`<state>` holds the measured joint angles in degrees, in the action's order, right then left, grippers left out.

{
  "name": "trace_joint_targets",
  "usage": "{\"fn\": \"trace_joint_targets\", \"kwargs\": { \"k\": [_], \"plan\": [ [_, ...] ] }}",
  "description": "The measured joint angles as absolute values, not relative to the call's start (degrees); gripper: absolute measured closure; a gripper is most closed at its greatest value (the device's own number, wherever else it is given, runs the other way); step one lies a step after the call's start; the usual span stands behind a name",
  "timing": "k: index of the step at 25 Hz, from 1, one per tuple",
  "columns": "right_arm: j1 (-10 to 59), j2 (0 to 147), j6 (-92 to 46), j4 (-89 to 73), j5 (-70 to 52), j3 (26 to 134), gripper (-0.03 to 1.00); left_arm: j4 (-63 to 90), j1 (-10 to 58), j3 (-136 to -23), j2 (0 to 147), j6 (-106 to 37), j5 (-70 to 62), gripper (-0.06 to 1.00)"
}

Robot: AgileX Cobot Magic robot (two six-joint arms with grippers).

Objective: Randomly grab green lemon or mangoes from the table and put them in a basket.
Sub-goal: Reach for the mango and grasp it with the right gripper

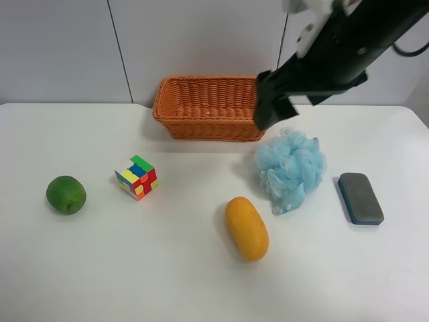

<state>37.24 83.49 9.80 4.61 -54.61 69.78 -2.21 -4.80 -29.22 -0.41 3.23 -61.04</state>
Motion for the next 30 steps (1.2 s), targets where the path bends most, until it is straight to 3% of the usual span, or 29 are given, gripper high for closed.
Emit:
{"fn": "trace_joint_targets", "kwargs": {
  "k": [6, 16, 30],
  "plan": [
    [43.0, 95.1, 16.4, 0.5, -52.0, 69.8, 0.05, -2.2, -4.8, -29.2, -0.4, 3.2, -61.0, 0.0],
    [44.6, 107.6, 18.8, -1.9, -51.1, 69.8, 0.07, -2.2, -4.8, -29.2, -0.4, 3.2, -61.0, 0.0],
    [44.6, 110.0, 25.9, 4.4, -43.5, 61.6, 0.08, -2.2, -4.8, -29.2, -0.4, 3.2, -61.0, 0.0]
  ]
}}
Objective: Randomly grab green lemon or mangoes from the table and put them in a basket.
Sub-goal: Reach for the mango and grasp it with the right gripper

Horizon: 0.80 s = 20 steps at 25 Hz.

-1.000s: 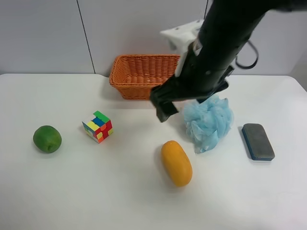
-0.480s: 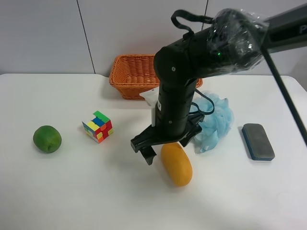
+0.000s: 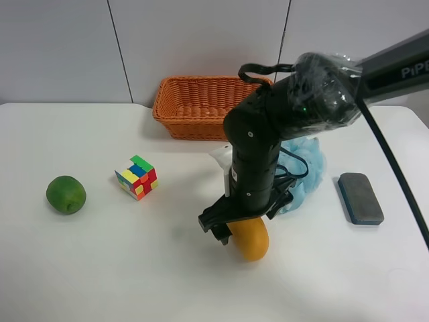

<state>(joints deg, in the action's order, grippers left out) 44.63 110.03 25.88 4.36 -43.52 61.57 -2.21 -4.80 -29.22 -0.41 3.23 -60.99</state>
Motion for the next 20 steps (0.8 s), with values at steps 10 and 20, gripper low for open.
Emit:
{"fn": "trace_joint_targets", "kwargs": {
  "k": [10, 20],
  "plan": [
    [44.6, 110.1, 29.4, 5.7, -38.6, 59.1, 0.08, -2.2, -4.8, -29.2, -0.4, 3.2, -61.0, 0.0],
    [44.6, 110.1, 30.0, 5.8, -38.8, 59.1, 0.35, -2.2, -4.8, -29.2, -0.4, 3.2, -61.0, 0.0]
  ]
}}
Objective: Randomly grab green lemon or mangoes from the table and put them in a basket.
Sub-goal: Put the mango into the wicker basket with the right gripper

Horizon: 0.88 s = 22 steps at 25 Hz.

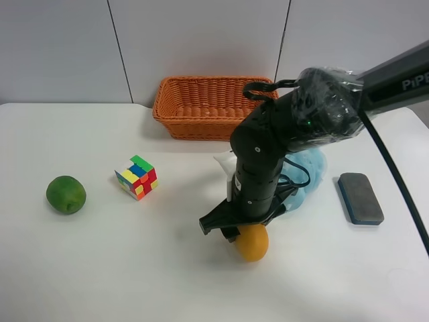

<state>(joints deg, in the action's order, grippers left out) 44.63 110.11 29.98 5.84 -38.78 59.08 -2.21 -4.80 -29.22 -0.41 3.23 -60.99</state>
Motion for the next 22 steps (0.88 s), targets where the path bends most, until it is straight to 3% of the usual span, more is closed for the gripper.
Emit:
{"fn": "trace_joint_targets", "kwargs": {
  "k": [15, 22],
  "plan": [
    [44.6, 107.9, 30.0, 5.8, -40.3, 59.4, 0.35, -2.2, -4.8, -29.2, -0.4, 3.2, -61.0, 0.0],
    [44.6, 99.1, 32.6, 16.4, -48.1, 71.2, 0.35, -2.2, -4.8, -29.2, -0.4, 3.2, -61.0, 0.0]
  ]
}}
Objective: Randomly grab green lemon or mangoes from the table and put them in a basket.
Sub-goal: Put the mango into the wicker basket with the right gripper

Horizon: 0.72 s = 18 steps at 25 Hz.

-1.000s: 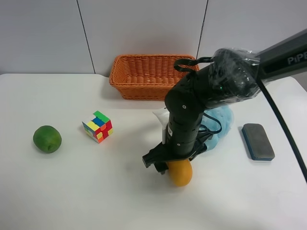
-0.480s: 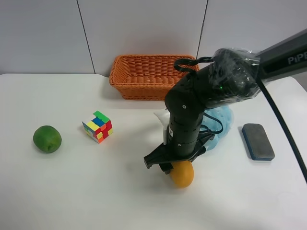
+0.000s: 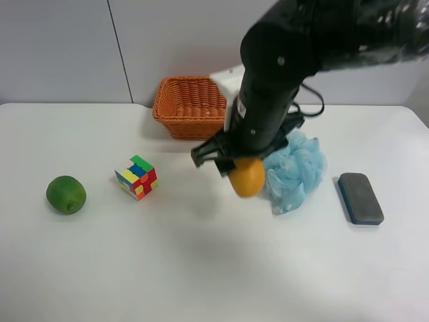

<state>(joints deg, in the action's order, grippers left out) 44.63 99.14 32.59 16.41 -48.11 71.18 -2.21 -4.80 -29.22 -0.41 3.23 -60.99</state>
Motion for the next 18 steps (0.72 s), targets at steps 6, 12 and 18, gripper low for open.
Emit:
{"fn": "trace_joint_targets", "kwargs": {
  "k": [6, 12, 18],
  "plan": [
    [39.9, 98.7, 42.1, 33.5, -47.8, 79.5, 0.35, -2.2, -4.8, -29.2, -0.4, 3.2, -61.0, 0.0],
    [29.6, 101.1, 43.9, 36.4, -36.0, 81.9, 0.35, -2.2, -4.8, -29.2, -0.4, 3.2, -61.0, 0.0],
    [24.4, 109.4, 46.2, 37.7, -23.6, 81.9, 0.35, -2.2, -4.8, -29.2, -0.4, 3.2, -61.0, 0.0]
  ]
}}
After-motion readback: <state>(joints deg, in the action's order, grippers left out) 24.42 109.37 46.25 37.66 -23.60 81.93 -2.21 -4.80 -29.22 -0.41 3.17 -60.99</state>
